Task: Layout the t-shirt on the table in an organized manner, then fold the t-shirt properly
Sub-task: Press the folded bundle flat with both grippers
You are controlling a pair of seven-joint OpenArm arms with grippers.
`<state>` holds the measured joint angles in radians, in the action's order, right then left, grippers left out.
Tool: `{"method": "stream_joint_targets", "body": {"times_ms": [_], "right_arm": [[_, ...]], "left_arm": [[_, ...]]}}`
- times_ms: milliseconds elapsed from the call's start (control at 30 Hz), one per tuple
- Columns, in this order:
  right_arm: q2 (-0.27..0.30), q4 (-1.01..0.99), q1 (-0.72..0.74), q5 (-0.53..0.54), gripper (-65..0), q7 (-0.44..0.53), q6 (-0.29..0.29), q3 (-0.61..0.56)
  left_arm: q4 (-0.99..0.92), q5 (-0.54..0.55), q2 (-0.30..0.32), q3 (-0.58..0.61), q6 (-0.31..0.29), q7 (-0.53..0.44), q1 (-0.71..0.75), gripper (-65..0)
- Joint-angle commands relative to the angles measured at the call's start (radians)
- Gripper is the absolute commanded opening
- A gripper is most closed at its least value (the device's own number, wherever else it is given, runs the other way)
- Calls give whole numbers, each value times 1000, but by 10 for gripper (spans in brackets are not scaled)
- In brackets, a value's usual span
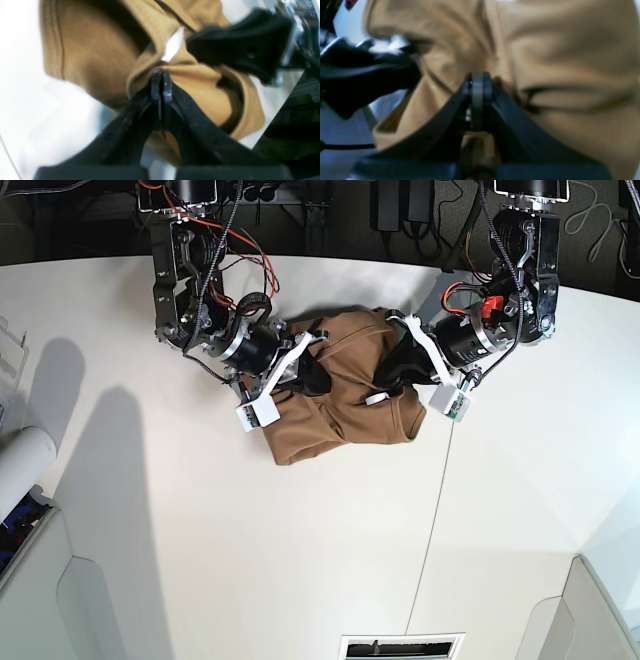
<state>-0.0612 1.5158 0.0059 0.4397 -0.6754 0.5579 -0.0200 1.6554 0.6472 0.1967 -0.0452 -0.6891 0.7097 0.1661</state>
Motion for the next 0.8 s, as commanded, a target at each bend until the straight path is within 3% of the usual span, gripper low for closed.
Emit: {"method": "stream_joint_targets", "body": {"times_ms": [0,133,267,367,533,767], "right_arm": [[-5,49,13,23,-650,27,11,0],[-5,154,24,14,-650,31,11,18],[-5,183,75,-53,-650,32,-3,34],[-2,171,116,-124,-650,39,-16,34],[0,55,183,-175,-650,71,-16,34],[1,-147,255,-200,-650,85,-15,34]], "left_arm": [[14,21,6,-2,-9,-18,-17,-650],[14,58,13,-2,-9,4,-22,-650],[32,246,48,-2,-9,126,-21,-650],[84,319,74,-2,-9,172,-4,-650],[166,321,78,0,-9,174,51,-650],[136,272,77,1,-9,173,100,-650]]}}
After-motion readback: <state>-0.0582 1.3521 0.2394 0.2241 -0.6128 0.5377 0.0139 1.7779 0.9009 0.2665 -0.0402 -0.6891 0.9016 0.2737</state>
